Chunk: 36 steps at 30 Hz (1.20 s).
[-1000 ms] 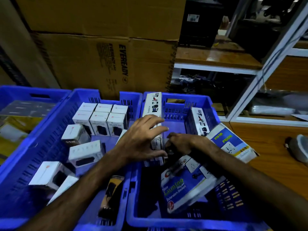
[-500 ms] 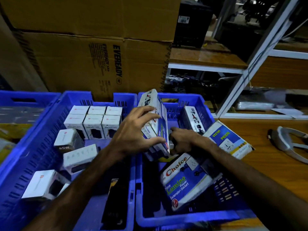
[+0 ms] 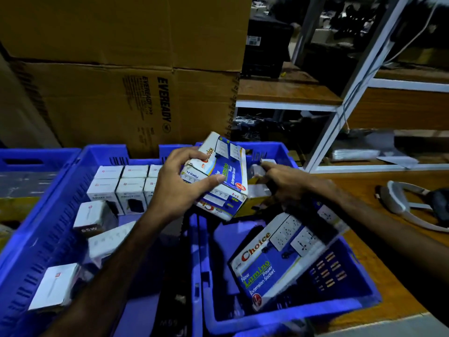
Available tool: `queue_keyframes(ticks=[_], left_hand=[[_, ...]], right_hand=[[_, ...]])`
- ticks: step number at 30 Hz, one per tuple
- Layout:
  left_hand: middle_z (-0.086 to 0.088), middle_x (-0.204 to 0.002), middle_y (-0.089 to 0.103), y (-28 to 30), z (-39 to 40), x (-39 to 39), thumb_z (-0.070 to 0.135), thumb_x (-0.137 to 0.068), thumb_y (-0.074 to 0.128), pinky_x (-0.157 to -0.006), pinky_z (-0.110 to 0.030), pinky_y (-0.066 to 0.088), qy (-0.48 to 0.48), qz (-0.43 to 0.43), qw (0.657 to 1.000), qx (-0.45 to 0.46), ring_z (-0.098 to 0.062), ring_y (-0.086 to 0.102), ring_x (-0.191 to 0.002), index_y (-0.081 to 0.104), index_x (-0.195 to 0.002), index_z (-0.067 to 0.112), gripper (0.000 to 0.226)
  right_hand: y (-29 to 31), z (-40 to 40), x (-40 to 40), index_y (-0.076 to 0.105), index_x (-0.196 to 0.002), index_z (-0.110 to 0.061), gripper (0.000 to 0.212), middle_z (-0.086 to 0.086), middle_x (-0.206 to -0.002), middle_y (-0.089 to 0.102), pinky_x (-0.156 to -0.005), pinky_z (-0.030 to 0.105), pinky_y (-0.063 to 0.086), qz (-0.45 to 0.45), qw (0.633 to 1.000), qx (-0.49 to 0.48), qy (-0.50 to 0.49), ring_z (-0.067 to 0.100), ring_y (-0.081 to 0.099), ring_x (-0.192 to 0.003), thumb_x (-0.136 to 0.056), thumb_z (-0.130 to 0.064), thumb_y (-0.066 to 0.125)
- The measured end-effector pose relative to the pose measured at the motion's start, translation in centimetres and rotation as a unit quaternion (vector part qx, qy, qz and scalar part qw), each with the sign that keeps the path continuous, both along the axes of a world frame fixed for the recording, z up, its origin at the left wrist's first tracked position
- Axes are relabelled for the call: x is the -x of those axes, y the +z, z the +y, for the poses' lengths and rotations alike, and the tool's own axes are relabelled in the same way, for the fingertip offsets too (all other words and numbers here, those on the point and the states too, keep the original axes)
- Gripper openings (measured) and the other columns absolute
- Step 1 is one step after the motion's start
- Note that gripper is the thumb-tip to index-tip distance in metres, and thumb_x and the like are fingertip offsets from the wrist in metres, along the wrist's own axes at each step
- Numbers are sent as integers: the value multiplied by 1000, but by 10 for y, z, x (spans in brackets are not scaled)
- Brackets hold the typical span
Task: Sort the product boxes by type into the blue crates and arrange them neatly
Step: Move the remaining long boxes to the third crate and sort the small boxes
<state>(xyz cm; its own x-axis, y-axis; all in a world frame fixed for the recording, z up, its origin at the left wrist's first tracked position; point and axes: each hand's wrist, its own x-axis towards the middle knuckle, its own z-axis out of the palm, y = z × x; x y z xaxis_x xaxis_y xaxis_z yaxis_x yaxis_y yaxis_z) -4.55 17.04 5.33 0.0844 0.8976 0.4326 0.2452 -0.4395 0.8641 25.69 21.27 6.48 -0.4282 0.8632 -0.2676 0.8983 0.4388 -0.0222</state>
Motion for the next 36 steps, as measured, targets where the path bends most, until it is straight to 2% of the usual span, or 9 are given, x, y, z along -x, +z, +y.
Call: queue_keyframes(ticks=[4, 8, 12, 16, 19, 23, 25, 32, 36], left_hand=[[3, -124, 61, -1, -6, -5, 59, -60, 89, -101, -37, 54, 12, -47, 999, 14, -13, 66, -112, 71, -102, 28, 55], [5, -128, 59, -3, -15, -12, 56, -61, 91, -105, -31, 50, 37, -48, 998, 4, -9, 63, -118, 72, -103, 27, 55], [2, -131, 58, -11, -26, -20, 48, -65, 95, -106, -20, 45, 56, -3, 998, -36, -4, 59, -123, 71, -105, 24, 53], [3, -133, 55, -20, -30, -26, 46, -66, 92, -108, -21, 42, 41, 44, 996, -64, -5, 56, -127, 72, -107, 23, 51], [2, -142, 50, -29, -30, -33, 48, -65, 90, -111, -22, 40, -8, 133, 990, -53, -6, 53, -130, 73, -111, 24, 54], [1, -152, 42, -43, -30, -35, 48, -70, 90, -110, -23, 41, -101, 271, 957, -1, -6, 47, -129, 72, -119, 24, 57], [1, -152, 43, -46, -34, -37, 50, -75, 86, -111, -21, 35, -104, 307, 946, -24, -13, 39, -141, 70, -123, 26, 55], [7, -121, 65, -42, -71, -60, 56, -79, 71, -98, -32, 49, -72, 285, 953, -79, -12, 56, -119, 74, -108, 23, 44], [11, -110, 69, -39, -93, -70, 42, -83, 78, -94, -31, 50, -56, 231, 968, -80, -11, 61, -111, 75, -103, 23, 28]], right_hand=[[28, 10, -17, 76, -102, -19, 54, 1, -112, 42, -90, 40, 52, 14, 999, -25, -32, 22, 56, -101, -70, -62, 83], [35, 13, -37, 76, -87, -16, 51, 5, -110, 44, -85, 39, 50, 105, 987, -81, -90, 25, 55, -98, -68, -63, 86], [35, 2, -42, 60, -62, -30, 50, 6, -100, 48, -69, 30, 38, 238, 951, -111, -162, 26, 55, -95, -57, -77, 74], [26, -6, -42, 53, -51, -20, 55, -11, -59, 47, -57, 32, 33, 381, 886, -145, -220, 19, 51, -62, -76, -56, 86], [30, -11, -40, 74, -73, -22, 29, -16, -63, 69, -53, 25, 46, 484, 822, -156, -257, 2, 62, -56, -81, -48, 85], [43, -18, -26, 80, -98, -16, 43, -3, -88, 79, -58, 32, 57, 530, 799, -126, -257, 12, 75, -72, -78, -54, 86], [49, -24, -17, 80, -107, -17, 43, 1, -97, 81, -72, 44, 65, 548, 799, -88, -234, 21, 79, -83, -79, -49, 86], [66, -38, 20, 82, -105, -16, 23, 4, -96, 82, -80, 56, 62, 587, 794, -41, -153, 28, 79, -87, -86, -29, 85], [72, -44, 40, 81, -104, -12, 24, 6, -96, 81, -81, 56, 61, 616, 779, -11, -114, 30, 78, -89, -86, -27, 84]])
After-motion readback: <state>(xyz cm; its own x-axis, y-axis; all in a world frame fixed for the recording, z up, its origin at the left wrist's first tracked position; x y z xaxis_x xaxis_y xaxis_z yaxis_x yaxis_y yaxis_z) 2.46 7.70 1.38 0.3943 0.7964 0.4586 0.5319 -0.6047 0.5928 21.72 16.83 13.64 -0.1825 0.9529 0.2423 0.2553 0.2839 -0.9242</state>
